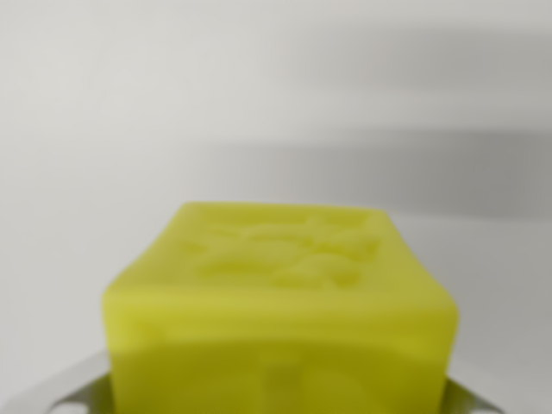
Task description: Pick yellow cube
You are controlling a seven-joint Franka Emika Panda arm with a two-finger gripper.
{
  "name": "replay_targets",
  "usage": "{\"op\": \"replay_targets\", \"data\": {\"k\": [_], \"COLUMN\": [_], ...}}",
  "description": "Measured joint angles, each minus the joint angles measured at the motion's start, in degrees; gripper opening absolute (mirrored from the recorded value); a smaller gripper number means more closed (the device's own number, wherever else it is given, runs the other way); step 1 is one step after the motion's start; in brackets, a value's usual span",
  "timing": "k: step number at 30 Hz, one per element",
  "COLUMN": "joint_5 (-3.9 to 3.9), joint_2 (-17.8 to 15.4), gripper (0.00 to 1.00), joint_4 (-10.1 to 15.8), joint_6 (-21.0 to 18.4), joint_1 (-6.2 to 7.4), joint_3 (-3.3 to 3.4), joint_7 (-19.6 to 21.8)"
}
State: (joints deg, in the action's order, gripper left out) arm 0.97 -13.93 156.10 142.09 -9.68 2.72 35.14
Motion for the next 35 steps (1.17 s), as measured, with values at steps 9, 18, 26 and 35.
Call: {"op": "replay_targets", "data": {"k": [9, 18, 26, 35], "joint_5": [0.12, 0.21, 0.26, 0.27], "joint_2": [-3.12, -5.90, -7.81, -7.94], "gripper": [0.00, 0.00, 0.00, 0.00], "joint_4": [-1.10, -2.48, -3.73, -3.82], "joint_6": [-4.23, -8.38, -11.54, -11.76], "joint_1": [0.00, 0.05, 0.09, 0.10], "joint_3": [0.00, 0.00, 0.00, 0.00], "joint_7": [0.10, 0.19, 0.24, 0.25]}}
